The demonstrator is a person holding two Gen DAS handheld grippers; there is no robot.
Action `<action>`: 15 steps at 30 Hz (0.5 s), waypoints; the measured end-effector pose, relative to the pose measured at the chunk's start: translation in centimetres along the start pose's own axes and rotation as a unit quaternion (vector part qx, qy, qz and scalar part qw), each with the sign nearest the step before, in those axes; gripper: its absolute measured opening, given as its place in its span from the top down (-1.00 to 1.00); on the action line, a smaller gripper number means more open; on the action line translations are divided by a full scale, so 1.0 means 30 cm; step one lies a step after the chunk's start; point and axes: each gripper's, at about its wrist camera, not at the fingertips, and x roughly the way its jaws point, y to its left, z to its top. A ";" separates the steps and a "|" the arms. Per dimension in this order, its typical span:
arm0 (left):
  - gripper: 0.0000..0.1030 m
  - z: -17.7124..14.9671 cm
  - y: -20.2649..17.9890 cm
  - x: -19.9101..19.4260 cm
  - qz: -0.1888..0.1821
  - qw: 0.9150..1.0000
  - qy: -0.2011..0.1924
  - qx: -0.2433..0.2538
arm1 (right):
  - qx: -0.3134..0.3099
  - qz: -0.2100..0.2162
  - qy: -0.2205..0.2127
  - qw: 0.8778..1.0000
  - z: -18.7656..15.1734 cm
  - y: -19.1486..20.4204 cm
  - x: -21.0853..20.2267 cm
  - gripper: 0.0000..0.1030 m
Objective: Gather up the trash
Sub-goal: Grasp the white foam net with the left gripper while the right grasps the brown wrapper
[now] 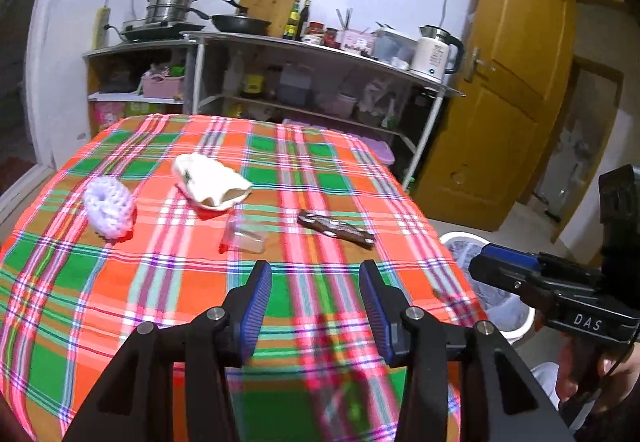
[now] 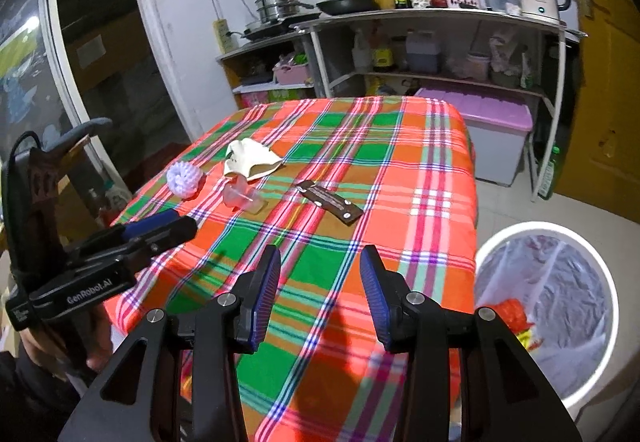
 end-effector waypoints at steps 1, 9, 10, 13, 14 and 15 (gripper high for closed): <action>0.13 0.002 0.017 0.005 0.003 1.000 0.000 -0.003 | -0.002 0.000 0.003 1.000 0.006 -0.002 0.017 0.17; 0.08 0.051 0.183 0.056 0.056 0.998 -0.008 -0.036 | -0.026 0.000 0.029 0.999 0.060 -0.017 0.183 0.13; 0.02 0.056 0.206 0.060 0.062 0.997 -0.010 -0.040 | -0.030 0.001 0.031 0.999 0.068 -0.017 0.203 0.13; -0.06 0.076 0.279 0.067 0.091 0.994 -0.016 -0.055 | -0.039 0.003 0.037 0.999 0.086 -0.017 0.260 0.13; -0.07 0.082 0.304 0.073 0.100 0.993 -0.017 -0.059 | -0.043 0.004 0.040 0.998 0.093 -0.017 0.280 0.12; -0.10 0.089 0.333 0.079 0.113 0.991 -0.017 -0.063 | -0.047 0.006 0.043 0.998 0.099 -0.015 0.299 0.12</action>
